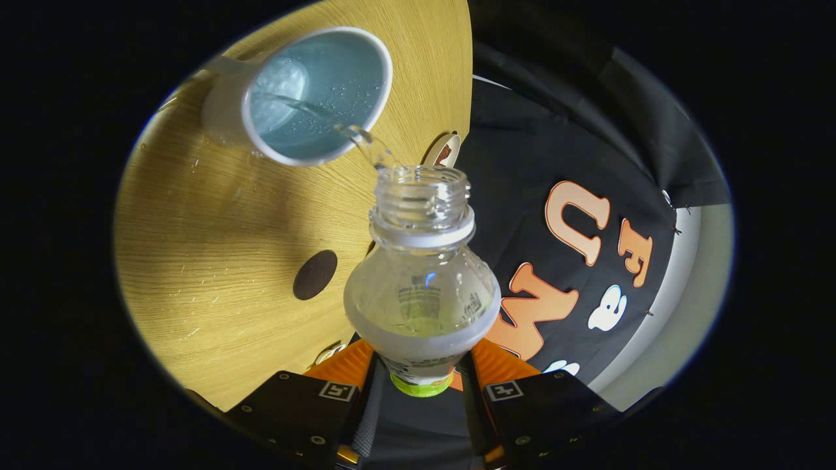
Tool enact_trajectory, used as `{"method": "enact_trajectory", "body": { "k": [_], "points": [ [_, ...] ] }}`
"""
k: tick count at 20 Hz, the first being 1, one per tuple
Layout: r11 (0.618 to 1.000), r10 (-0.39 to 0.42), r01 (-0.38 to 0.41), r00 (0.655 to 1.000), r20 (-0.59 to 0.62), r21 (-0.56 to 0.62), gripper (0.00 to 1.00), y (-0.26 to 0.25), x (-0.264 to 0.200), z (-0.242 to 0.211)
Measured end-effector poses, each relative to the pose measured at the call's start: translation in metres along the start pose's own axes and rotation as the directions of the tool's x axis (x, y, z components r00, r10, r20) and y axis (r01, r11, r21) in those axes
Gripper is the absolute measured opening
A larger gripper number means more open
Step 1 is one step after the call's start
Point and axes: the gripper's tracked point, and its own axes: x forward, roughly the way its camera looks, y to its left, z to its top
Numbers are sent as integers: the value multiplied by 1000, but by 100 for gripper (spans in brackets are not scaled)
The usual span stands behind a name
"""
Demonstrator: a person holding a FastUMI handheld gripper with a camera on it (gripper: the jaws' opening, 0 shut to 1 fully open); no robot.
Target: Take the bottle from table, then pour the juice into the cup, finally place the bottle on the coaster
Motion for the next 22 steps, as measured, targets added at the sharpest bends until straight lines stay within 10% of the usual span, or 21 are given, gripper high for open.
{"method": "enact_trajectory", "body": {
  "k": [22],
  "points": [
    [996,-32,38,998,61,-85,57,-29,-1,7]
  ]
}}
